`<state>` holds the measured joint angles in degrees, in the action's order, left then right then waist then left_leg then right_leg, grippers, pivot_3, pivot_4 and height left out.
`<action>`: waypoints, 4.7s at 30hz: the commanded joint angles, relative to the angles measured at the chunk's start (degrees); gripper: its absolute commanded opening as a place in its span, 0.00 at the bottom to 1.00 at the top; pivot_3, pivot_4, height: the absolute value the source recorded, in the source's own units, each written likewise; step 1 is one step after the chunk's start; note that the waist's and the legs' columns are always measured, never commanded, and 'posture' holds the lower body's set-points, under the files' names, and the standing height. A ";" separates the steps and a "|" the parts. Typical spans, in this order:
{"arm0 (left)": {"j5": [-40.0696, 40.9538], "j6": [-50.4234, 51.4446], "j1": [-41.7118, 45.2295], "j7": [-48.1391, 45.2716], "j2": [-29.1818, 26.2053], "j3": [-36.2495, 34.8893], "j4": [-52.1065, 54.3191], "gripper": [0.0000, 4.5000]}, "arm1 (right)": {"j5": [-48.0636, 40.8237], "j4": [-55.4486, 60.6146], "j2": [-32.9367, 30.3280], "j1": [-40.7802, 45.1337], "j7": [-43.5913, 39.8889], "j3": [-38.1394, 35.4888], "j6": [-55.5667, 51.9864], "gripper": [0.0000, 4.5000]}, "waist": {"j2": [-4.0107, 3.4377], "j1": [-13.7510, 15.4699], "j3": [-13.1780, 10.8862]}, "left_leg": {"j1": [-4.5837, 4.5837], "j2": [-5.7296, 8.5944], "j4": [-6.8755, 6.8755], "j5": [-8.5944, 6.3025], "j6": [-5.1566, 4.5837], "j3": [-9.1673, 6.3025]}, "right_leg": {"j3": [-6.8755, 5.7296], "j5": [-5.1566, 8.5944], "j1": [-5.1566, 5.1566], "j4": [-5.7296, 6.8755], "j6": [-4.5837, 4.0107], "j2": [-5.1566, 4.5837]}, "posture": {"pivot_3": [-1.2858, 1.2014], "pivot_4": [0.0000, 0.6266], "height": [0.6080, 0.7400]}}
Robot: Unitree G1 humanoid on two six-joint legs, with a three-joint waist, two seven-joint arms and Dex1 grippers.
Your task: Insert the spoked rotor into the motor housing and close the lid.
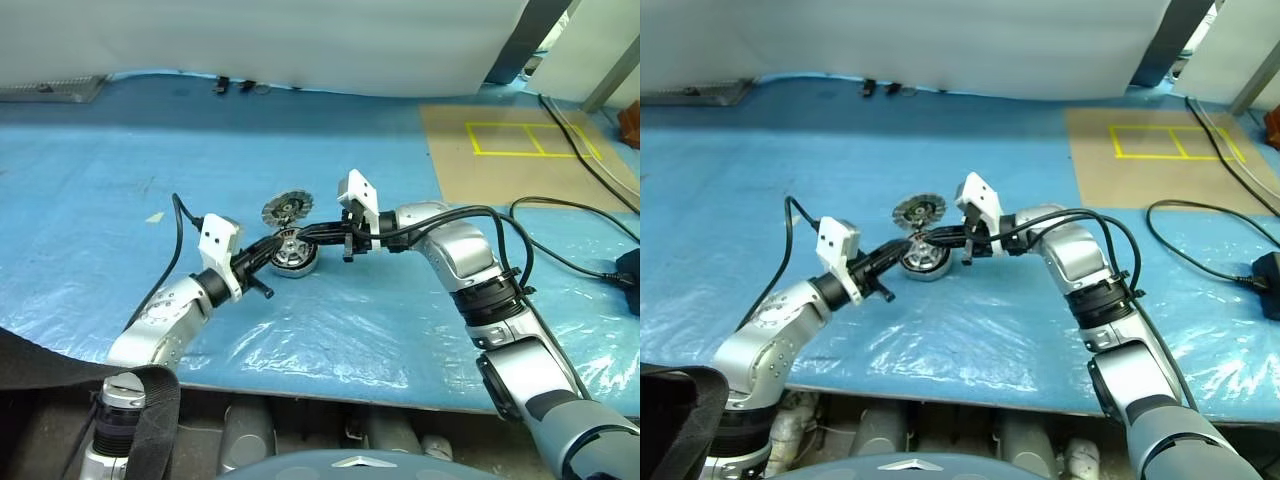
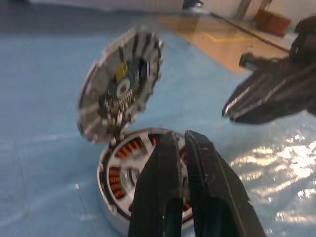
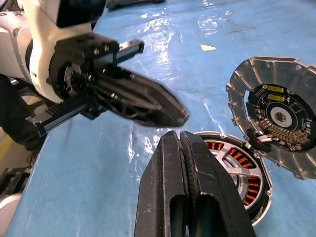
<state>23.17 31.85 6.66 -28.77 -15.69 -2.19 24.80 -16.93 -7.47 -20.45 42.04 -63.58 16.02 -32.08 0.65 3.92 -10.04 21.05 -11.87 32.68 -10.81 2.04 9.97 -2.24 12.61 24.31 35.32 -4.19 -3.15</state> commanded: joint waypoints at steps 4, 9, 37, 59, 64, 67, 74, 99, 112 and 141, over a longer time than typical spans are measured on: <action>-2.70 -7.15 -0.21 -0.32 0.23 2.08 -3.17 0.07 | 0.20 -1.49 0.73 2.66 -0.10 -0.74 2.33 0.00 | 0.00 -0.10 0.00 | 0.01 0.00 -0.07 0.03 0.06 0.00 | -0.01 0.00 0.02 -0.03 -0.01 0.06 | 0.52 0.24 1.00; -3.43 -9.01 0.82 -0.39 0.69 3.72 -6.13 0.07 | 0.14 -0.80 0.24 2.32 -0.15 -0.82 2.02 0.00 | 0.00 -0.06 0.00 | 0.00 0.00 -0.06 0.03 0.05 0.00 | 0.00 0.00 0.02 -0.03 -0.01 0.03 | 0.52 0.24 1.00; -8.90 -3.53 10.00 -0.28 -0.22 9.78 -20.22 0.07 | 0.69 -0.48 -0.89 2.61 -0.27 -0.99 1.82 0.00 | -0.03 -0.03 0.02 | -0.06 0.02 0.07 0.03 0.05 0.01 | 0.05 -0.01 0.00 0.16 -0.02 0.02 | 0.52 0.24 1.00; -12.29 -4.10 16.30 -5.93 1.25 15.91 -26.18 0.07 | 0.23 2.44 -4.68 2.56 -1.30 -1.46 -0.87 0.00 | -0.14 0.27 0.09 | -0.14 0.06 0.10 0.04 0.02 0.00 | 0.02 -0.02 -0.11 0.18 0.00 -0.13 | 0.52 0.24 1.00; -7.60 -7.57 17.35 -5.20 5.87 10.18 -26.30 0.07 | -0.04 3.94 -5.24 1.26 -0.32 -2.06 -1.66 0.00 | -0.13 0.23 0.08 | -0.07 0.07 0.13 0.05 0.02 0.00 | 0.02 -0.03 -0.09 0.18 0.02 -0.14 | 0.52 0.24 1.00; -4.73 -6.84 15.90 -5.91 6.43 7.83 -23.64 0.07 | -0.61 5.66 -4.77 0.39 1.21 -2.29 -3.00 0.00 | -0.13 0.20 0.08 | -0.03 0.06 0.07 0.05 0.03 -0.01 | 0.01 -0.03 -0.05 0.14 0.02 -0.10 | 0.52 0.24 1.00; -4.11 -5.77 11.69 -5.35 2.89 5.99 -18.52 0.07 | -0.94 6.52 -3.03 0.42 2.62 -1.86 -3.52 0.00 | -0.15 -0.03 0.08 | -0.03 0.03 0.01 0.05 0.03 -0.01 | 0.02 -0.02 0.01 0.11 0.01 0.02 | 0.52 0.24 1.00; 7.24 -3.43 -1.26 -3.37 -1.66 -3.96 -0.19 0.07 | -1.91 2.04 -2.21 0.69 4.27 -5.24 2.00 0.00 | -0.15 -0.04 0.06 | -0.01 0.02 -0.02 0.04 0.04 0.03 | 0.05 -0.02 0.04 0.07 0.00 -0.03 | 0.52 0.24 1.00; 1.86 -11.07 8.06 -4.57 -10.36 -9.95 -19.02 0.07 | 0.14 9.99 -6.24 -8.08 1.60 -0.41 2.16 0.00 | -0.15 0.14 0.05 | -0.01 0.04 -0.04 0.04 0.03 0.01 | 0.00 -0.02 0.02 -0.02 0.03 0.04 | 0.52 0.24 1.00; -5.31 -9.24 44.23 -43.19 -6.20 9.66 -56.79 0.07 | -1.95 13.36 -11.36 -11.99 3.06 -4.77 -2.31 0.00 | -0.11 0.84 0.04 | 0.05 0.11 -0.01 0.06 0.05 -0.03 | 0.02 -0.06 0.02 0.06 0.06 -0.04 | 0.52 0.24 1.00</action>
<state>18.51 21.80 51.21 -70.41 -21.14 6.69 -35.08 -17.25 4.47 -31.21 28.86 -60.77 13.70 -34.27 0.54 4.77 -10.01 21.10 -11.78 32.68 -10.75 2.09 9.94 -2.22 12.56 24.33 35.38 -4.13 -3.19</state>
